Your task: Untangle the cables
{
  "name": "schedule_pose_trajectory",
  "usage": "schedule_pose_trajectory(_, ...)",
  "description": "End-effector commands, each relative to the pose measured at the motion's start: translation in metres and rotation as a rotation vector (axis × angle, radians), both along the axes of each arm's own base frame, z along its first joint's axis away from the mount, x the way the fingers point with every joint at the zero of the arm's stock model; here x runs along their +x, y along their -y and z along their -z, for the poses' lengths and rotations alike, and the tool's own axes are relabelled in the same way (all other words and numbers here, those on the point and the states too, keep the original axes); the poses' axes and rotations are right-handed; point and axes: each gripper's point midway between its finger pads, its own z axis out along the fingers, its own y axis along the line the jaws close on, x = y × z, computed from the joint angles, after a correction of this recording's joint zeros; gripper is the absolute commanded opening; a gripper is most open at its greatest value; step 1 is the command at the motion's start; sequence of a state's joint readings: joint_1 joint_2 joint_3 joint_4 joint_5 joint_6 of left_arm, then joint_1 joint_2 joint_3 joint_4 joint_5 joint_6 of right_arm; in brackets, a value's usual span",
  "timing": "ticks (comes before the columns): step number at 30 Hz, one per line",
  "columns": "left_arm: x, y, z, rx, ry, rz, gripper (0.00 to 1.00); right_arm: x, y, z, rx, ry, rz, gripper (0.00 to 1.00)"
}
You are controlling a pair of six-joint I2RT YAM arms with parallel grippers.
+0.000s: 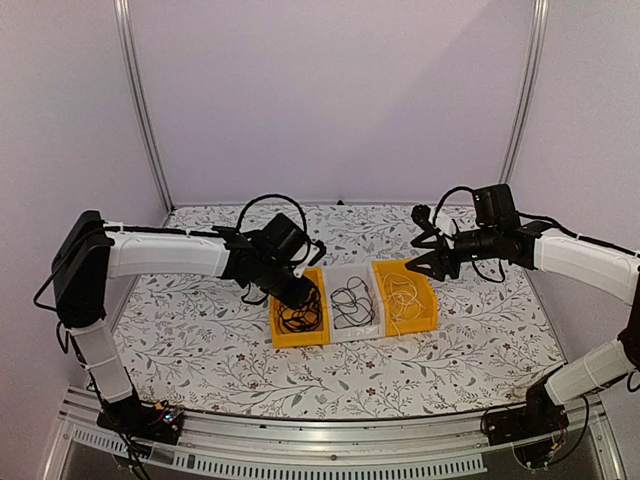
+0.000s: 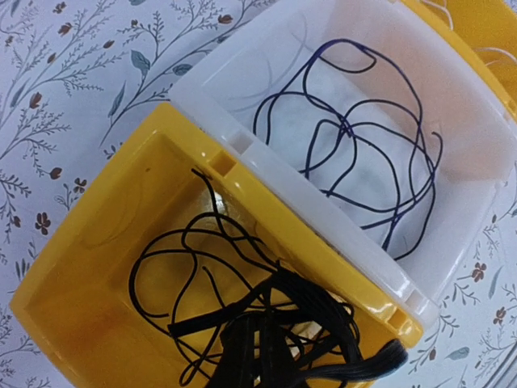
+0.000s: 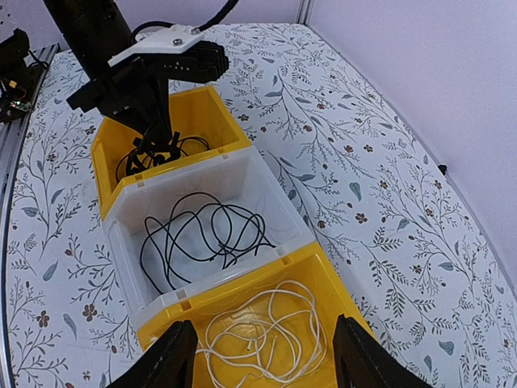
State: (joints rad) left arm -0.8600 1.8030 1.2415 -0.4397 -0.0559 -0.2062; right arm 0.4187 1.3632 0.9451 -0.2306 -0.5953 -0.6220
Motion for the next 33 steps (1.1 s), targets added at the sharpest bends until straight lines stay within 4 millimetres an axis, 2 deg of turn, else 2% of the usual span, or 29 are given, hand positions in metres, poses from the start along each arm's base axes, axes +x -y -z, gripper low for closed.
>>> schedule_pose_trajectory(1, 0.002, -0.003, 0.014, 0.047, -0.036, 0.0, 0.0, 0.0, 0.001, 0.002, -0.009, 0.004, 0.0, 0.62)
schedule_pose_trajectory(9, 0.001, -0.004, 0.021, 0.054, -0.056, -0.008, 0.0, 0.0, 0.001, 0.004, -0.012, -0.001, -0.004, 0.62)
schedule_pose_trajectory(12, 0.001, -0.005, 0.019, 0.063, -0.061, -0.019, 0.17, 0.0, 0.001, 0.004, -0.012, 0.0, -0.004, 0.62)
schedule_pose_trajectory(16, -0.002, -0.011, 0.007, 0.062, -0.056, -0.034, 0.26, 0.0, 0.001, 0.002, -0.014, 0.007, 0.0, 0.62)
schedule_pose_trajectory(27, -0.012, -0.037, -0.042, -0.011, 0.027, -0.063, 0.37, 0.001, 0.002, 0.001, -0.013, 0.008, 0.007, 0.62)
schedule_pose_trajectory(33, -0.015, -0.035, -0.057, -0.181, 0.004, -0.024, 0.39, 0.002, 0.002, 0.002, -0.015, 0.002, 0.01, 0.63)
